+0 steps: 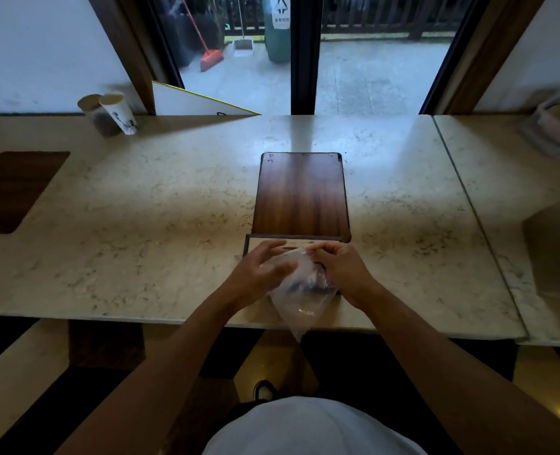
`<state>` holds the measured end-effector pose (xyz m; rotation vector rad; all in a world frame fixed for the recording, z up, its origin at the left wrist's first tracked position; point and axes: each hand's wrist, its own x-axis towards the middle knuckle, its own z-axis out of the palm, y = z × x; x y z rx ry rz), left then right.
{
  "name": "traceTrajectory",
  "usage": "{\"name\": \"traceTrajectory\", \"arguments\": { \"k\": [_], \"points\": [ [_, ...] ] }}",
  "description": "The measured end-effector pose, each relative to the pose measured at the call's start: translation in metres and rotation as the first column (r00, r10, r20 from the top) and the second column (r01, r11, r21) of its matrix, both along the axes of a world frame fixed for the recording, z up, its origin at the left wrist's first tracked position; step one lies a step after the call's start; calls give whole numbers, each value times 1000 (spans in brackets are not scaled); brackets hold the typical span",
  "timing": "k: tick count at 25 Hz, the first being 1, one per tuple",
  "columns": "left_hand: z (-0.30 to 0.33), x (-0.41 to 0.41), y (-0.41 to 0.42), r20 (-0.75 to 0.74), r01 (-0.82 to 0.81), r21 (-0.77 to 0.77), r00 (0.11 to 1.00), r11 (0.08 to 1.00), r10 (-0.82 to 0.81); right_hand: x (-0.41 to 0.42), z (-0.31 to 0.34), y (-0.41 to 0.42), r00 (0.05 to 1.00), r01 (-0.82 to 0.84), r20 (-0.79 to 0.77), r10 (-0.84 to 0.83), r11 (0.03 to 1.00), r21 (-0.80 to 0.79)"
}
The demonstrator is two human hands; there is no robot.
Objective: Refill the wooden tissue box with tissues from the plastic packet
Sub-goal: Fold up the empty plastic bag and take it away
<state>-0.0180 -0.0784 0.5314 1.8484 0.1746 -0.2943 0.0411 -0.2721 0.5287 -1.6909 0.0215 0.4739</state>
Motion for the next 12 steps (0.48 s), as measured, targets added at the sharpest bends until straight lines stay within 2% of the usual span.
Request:
{"name": "traceTrajectory", "arguments": {
  "k": [2,6,12],
  "points": [
    [1,1,-7,105,61,150,991,987,-77,-3,2,3,997,-68,24,69,997,-43],
    [4,8,-5,354,-92,242,935,966,0,-5,4,2,990,-127,44,131,988,-90],
    [10,10,17,378,-165,273,924,948,52,-2,-2,-4,991,-137,-12,136,985,-106]
  ]
}}
